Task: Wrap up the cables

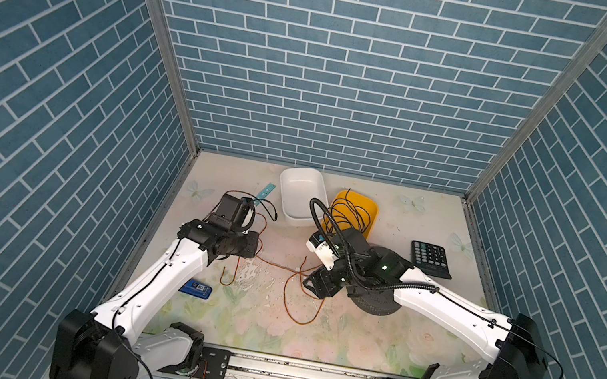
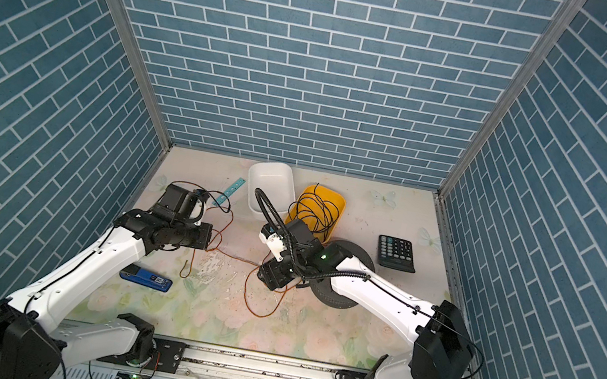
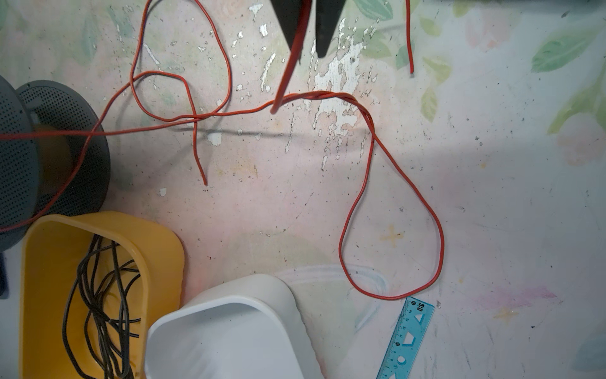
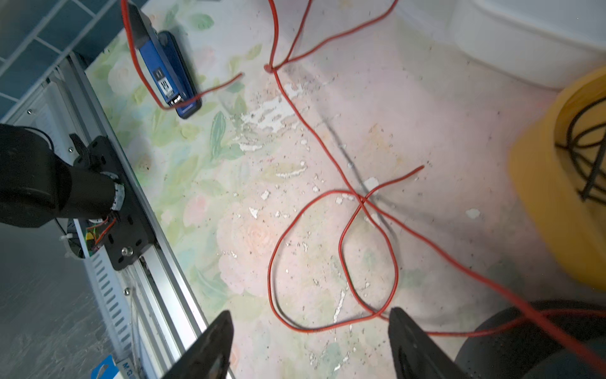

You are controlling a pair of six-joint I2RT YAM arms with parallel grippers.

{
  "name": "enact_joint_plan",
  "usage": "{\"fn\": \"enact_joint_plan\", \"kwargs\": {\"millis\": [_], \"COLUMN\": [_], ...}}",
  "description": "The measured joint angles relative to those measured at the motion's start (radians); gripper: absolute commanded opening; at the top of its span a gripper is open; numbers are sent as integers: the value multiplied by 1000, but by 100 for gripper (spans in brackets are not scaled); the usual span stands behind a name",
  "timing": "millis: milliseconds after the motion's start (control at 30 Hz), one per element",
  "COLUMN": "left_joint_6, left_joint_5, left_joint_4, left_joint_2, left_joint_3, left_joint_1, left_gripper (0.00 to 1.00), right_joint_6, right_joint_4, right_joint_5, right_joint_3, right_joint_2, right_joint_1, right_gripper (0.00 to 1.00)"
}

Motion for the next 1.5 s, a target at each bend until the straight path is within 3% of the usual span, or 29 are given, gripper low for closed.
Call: {"fn": "enact_joint_plan", "kwargs": {"millis": [200,567,900,1100,1267,1500], "left_joint_6": [28,71,77,78,80,81], "left_joint_5": [5,-8,-8,-8,-8,-16], "left_joint_4": [-24,-57,-75,-79,-84,-100], "left_joint_2": [33,50,86,86,86,66], "left_joint_3": [51,88,109,114,114,114], "left_joint_1": [0,0,0,0,0,0], "left_gripper": [16,16,16,16,16,17], "right_joint_6": [72,315,431,477,501,532], "right_joint_4": [-49,-132,-317,-365,-304,-72], "right_joint_5": [-7,26,115,142,126,37], "right_joint_3": [-77,-268,-332,-404,-489,-610], "right_joint_2": [-76,-495,-615,-638,-669,-691], "right_joint_1": [-16,-209,-420,-541,-645,-721], "right_gripper": [84,77,66,72,72,67]}}
